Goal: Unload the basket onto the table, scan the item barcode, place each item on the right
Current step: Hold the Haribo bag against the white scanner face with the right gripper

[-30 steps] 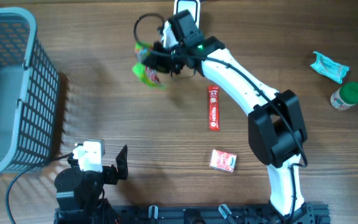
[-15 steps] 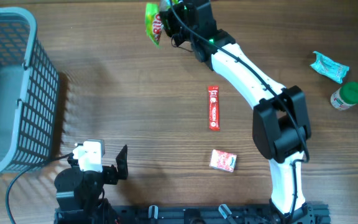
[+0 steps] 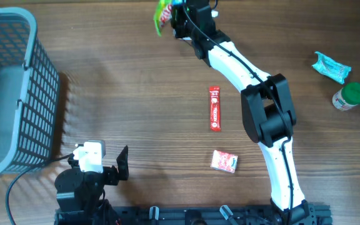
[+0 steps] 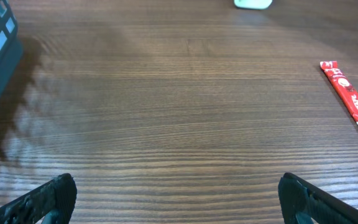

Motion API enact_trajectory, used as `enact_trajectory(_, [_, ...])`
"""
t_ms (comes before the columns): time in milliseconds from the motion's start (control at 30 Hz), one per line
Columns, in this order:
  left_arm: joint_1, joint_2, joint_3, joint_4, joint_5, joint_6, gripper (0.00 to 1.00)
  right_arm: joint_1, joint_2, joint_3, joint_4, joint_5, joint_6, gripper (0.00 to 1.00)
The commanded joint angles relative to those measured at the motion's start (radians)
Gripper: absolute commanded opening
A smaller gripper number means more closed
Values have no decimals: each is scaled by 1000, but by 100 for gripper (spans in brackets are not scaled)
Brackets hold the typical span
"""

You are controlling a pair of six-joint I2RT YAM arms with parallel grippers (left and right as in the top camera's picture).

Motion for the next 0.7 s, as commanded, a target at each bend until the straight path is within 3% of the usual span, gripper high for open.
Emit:
enact_trajectory(0, [-5,-9,-7,2,-2,11,100,-15,25,40,19,-35,156,5])
enact_trajectory(433, [-5,-9,-7,2,-2,11,100,-79,29,48,14,-28,156,5])
enact_trajectory(667, [-5,-9,-7,2,-2,11,100,-95,108,50,177,-119,156,5])
